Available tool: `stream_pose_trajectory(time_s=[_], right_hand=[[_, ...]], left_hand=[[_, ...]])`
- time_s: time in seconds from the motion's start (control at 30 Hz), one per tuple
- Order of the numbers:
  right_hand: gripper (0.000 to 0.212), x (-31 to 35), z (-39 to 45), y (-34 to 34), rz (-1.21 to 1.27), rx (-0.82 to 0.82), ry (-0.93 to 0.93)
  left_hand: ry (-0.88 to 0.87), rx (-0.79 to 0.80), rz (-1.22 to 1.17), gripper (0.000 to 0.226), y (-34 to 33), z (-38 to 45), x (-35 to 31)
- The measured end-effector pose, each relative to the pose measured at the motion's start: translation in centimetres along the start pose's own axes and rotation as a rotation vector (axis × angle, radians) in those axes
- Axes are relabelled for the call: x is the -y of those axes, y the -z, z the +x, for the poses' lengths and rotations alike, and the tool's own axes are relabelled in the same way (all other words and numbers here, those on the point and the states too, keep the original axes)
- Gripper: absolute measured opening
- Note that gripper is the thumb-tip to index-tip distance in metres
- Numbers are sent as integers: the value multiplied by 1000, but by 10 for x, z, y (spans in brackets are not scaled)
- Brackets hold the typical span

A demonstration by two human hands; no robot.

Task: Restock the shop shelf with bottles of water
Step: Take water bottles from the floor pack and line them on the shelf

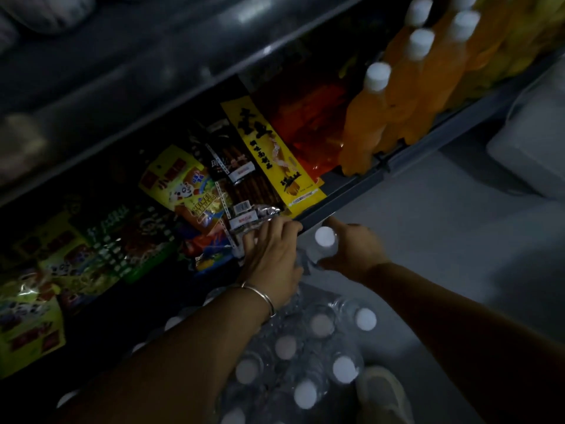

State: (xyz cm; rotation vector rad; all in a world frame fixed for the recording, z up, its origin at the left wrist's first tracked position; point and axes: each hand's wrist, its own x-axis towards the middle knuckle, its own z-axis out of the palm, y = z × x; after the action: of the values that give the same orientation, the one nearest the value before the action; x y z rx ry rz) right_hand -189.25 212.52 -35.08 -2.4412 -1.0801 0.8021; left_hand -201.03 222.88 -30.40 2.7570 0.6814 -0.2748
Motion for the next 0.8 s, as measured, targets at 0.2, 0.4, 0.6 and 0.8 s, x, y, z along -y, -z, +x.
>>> stream_pose_trajectory(time_s=[0.2, 0.4, 0.6, 0.8], right_hand=[[52, 44, -56, 121, 9, -46, 121], [43, 125, -135, 285, 38, -189, 233], [47, 227, -221, 464, 120, -308, 302], [19, 332, -308, 619, 246, -488, 412]], left_hand=[[8, 159, -58, 64, 96, -9, -46], [-127, 118, -301, 64, 265, -41, -108], [-275, 129, -579, 72, 458, -96, -160], [-366, 2, -602, 78, 624, -154, -196]])
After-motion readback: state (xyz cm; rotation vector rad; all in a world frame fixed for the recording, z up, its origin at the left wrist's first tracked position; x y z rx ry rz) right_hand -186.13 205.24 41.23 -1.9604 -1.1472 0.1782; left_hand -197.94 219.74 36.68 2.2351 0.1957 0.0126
